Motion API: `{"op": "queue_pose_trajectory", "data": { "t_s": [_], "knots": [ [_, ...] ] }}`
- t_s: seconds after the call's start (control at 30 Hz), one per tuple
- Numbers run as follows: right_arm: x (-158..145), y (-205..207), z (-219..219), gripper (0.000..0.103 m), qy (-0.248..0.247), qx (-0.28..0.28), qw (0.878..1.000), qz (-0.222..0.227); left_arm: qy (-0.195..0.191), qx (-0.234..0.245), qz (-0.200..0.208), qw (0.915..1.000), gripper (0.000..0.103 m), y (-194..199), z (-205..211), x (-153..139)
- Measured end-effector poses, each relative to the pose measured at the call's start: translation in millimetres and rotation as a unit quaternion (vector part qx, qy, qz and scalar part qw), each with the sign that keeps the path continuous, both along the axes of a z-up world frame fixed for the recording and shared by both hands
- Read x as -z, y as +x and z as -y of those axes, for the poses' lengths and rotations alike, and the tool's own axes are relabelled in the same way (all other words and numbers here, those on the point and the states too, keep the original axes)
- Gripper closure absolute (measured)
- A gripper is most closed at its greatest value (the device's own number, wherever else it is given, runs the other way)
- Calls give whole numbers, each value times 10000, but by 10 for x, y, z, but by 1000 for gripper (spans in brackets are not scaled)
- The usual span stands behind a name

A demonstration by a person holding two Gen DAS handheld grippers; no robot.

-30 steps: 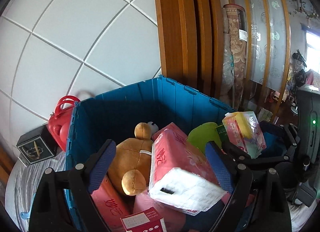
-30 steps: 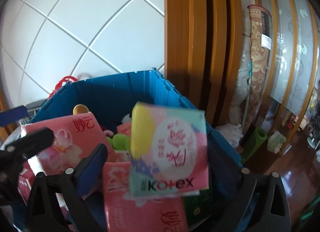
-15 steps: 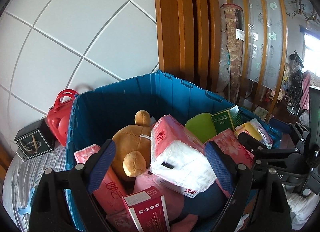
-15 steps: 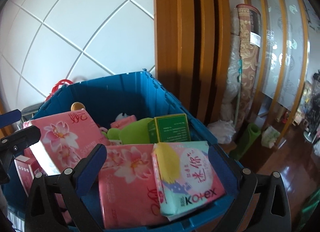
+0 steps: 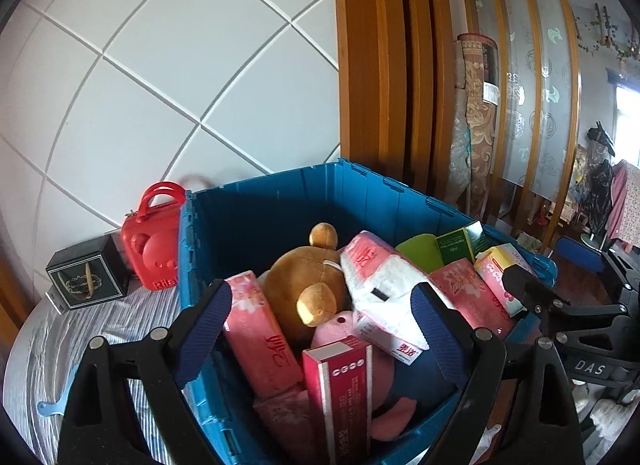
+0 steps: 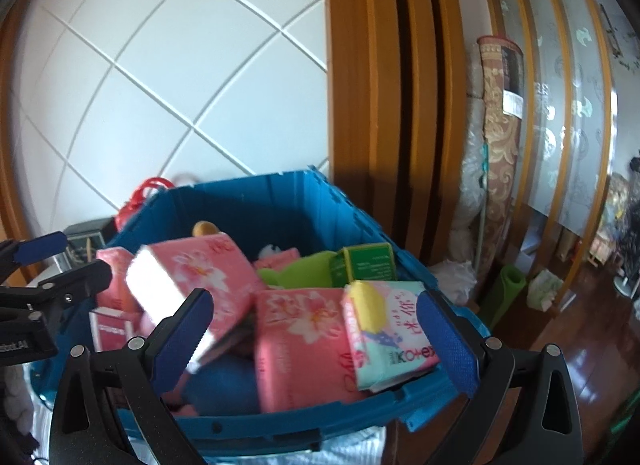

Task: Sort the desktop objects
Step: 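Move both tools back over the bed toward the blue plastic toy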

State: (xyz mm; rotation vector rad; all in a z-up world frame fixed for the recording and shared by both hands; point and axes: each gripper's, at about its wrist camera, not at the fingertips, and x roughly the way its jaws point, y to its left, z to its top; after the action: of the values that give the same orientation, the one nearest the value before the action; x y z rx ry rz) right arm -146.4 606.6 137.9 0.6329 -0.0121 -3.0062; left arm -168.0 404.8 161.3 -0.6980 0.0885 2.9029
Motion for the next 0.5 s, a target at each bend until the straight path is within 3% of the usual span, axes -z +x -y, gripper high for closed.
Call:
{"op": "queue_pose_trajectory", "data": {
  "t_s": [0.27, 0.5],
  "knots": [
    [-143, 204, 693, 0, 8, -794, 9962, -351, 74, -984, -188, 9949, 11, 322, 854, 56],
    [-131, 210, 1578, 0, -164, -1741, 9838, -384, 238, -2269, 117, 9736, 11, 586, 2041, 327]
  ]
}}
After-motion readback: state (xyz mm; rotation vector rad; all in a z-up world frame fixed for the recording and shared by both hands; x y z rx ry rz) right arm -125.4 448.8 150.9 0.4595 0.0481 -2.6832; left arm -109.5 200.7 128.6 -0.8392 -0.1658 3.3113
